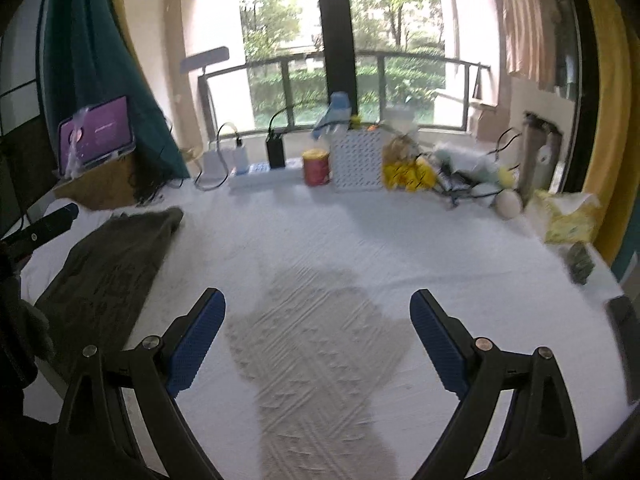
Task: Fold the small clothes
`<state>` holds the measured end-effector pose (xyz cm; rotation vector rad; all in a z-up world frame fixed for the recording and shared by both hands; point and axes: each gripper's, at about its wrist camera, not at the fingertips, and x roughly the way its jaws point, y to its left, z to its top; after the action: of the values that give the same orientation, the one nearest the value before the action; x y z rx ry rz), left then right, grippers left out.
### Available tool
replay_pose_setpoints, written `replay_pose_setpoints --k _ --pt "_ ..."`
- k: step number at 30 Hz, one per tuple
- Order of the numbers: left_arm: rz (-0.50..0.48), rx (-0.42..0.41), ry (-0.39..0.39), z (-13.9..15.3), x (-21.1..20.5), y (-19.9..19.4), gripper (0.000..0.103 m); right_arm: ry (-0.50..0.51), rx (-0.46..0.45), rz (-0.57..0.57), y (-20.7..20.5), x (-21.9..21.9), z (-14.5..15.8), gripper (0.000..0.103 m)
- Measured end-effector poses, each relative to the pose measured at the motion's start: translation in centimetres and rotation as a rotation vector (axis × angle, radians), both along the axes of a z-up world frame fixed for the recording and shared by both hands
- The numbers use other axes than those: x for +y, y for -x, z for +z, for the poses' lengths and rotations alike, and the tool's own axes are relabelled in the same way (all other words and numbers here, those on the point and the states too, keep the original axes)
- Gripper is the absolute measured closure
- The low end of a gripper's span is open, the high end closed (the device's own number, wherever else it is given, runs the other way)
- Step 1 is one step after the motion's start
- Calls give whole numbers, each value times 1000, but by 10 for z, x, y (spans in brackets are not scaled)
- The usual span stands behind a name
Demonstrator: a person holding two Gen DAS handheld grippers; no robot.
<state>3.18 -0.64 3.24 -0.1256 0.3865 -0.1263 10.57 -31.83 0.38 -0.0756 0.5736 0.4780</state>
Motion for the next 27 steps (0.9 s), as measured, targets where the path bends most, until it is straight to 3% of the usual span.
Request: replay_pose_setpoints --k 6,12,18,22,24,27 --pt "16 -82 -73 31 -6 8 16 -5 -67 -32 4 -12 25 10" --pt "31 -171 -59 54 -2 17 16 -21 -145 -62 10 -21 53 10" --pt "61 -207 -67 72 6 27 16 -32 -223 -102 20 -31 81 10" --pt "88 -213 -141 79 5 32 16 -22 -270 -120 25 -32 94 10" --pt "91 -221 -141 82 6 35 16 -27 -290 -130 28 -32 100 7" --pt "111 -276 -170 86 3 48 16 -24 -330 -142 36 -32 108 7"
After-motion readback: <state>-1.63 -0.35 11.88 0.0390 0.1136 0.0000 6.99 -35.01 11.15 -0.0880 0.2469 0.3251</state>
